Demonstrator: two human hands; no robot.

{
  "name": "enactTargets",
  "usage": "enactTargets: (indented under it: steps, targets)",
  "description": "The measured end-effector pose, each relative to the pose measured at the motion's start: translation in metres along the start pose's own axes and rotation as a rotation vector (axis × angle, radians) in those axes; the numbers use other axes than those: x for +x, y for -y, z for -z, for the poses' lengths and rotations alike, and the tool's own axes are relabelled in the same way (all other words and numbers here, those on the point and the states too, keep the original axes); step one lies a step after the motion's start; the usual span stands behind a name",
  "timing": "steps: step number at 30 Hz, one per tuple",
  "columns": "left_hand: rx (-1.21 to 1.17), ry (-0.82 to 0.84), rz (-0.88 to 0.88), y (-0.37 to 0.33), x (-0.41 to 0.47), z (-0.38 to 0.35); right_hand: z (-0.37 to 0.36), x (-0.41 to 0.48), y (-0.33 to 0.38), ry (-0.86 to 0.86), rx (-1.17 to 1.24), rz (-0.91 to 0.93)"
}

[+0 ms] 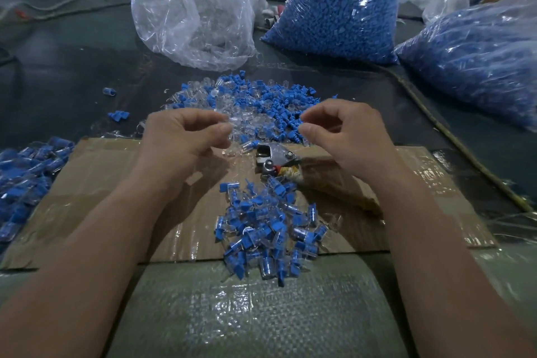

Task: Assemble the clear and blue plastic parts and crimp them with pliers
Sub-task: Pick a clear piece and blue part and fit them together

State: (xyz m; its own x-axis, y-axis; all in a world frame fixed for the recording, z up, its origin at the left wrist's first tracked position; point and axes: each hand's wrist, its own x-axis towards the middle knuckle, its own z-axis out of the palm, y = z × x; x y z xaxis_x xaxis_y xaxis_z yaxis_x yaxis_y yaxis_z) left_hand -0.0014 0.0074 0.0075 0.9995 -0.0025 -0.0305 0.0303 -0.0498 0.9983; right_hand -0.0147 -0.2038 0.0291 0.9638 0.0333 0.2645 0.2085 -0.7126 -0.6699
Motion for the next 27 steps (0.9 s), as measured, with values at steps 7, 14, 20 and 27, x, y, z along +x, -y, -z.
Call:
enactTargets:
  steps: [7, 14, 20, 27]
  targets:
    - [-0.080, 0.240, 0.001, -0.006, -0.007, -0.007, -0.030, -0.006, 0.019, 0.077, 0.084, 0.248]
    - [-0.259, 0.245, 0.060, -0.004, -0.006, -0.009, -0.036, -0.007, 0.023, -0.027, 0.216, 0.170]
    - [-0.312, 0.181, 0.091, -0.002, -0.007, -0.013, -0.044, -0.010, 0.029, 0.030, 0.225, 0.176]
    - [-0.343, 0.193, 0.085, -0.003, -0.007, -0.016, -0.044, -0.011, 0.030, -0.015, 0.194, 0.171]
